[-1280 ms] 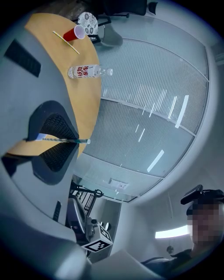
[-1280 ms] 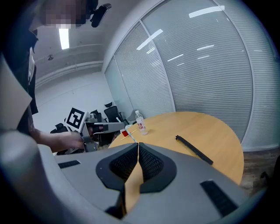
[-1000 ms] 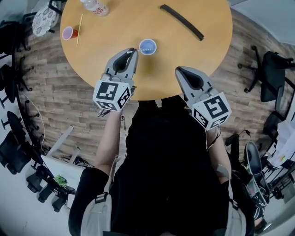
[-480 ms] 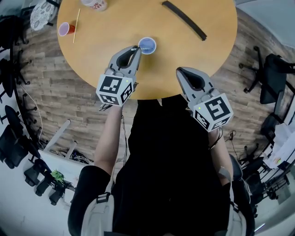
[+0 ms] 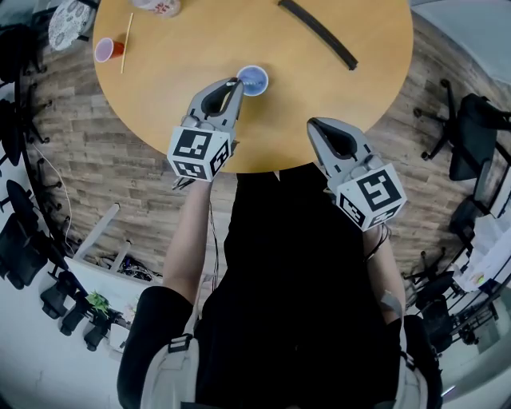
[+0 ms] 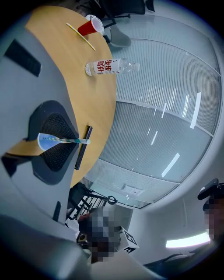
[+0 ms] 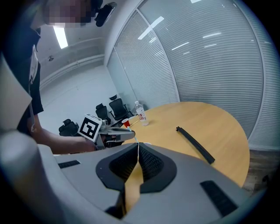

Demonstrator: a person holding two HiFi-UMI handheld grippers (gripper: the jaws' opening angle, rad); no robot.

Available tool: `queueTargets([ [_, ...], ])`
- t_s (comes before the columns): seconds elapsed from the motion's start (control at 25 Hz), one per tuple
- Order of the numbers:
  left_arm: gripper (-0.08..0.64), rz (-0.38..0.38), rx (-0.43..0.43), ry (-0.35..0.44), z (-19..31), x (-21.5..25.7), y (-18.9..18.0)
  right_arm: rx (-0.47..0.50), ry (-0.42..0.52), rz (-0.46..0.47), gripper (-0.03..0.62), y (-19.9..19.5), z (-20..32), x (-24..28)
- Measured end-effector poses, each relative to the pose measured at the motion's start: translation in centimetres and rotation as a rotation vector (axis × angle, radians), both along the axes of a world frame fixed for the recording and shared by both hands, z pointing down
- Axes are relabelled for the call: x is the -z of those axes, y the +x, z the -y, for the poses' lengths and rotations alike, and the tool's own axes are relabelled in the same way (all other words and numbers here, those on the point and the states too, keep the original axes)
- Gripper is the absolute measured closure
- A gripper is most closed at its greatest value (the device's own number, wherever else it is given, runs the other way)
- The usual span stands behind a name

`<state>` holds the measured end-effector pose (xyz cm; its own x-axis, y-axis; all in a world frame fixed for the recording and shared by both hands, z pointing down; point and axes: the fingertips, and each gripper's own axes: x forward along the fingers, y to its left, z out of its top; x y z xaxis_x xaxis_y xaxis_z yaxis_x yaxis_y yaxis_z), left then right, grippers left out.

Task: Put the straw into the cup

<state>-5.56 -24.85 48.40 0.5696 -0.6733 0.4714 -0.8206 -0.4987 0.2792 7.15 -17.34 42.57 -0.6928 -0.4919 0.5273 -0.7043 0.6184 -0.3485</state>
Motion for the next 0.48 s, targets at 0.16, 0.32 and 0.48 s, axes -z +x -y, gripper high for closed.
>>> queueTargets([
  [0.16, 0.524, 0.009, 0.001, 0.006, 0.07, -0.05, 0.18, 0.002, -0.006, 0.002, 0.574, 0.39, 0.07, -0.14],
  [0.32, 0.523, 0.034, -0.004, 0.002, 0.1, -0.35, -0.16, 0.013, -0.001, 0.004, 0.573, 0.28, 0.14, -0.07],
  [0.48, 0.523, 0.035, -0.003, -0.016, -0.03, -1.02, -0.31, 0.012, -0.004, -0.003, 0.574, 0.41, 0.08, -0.23],
])
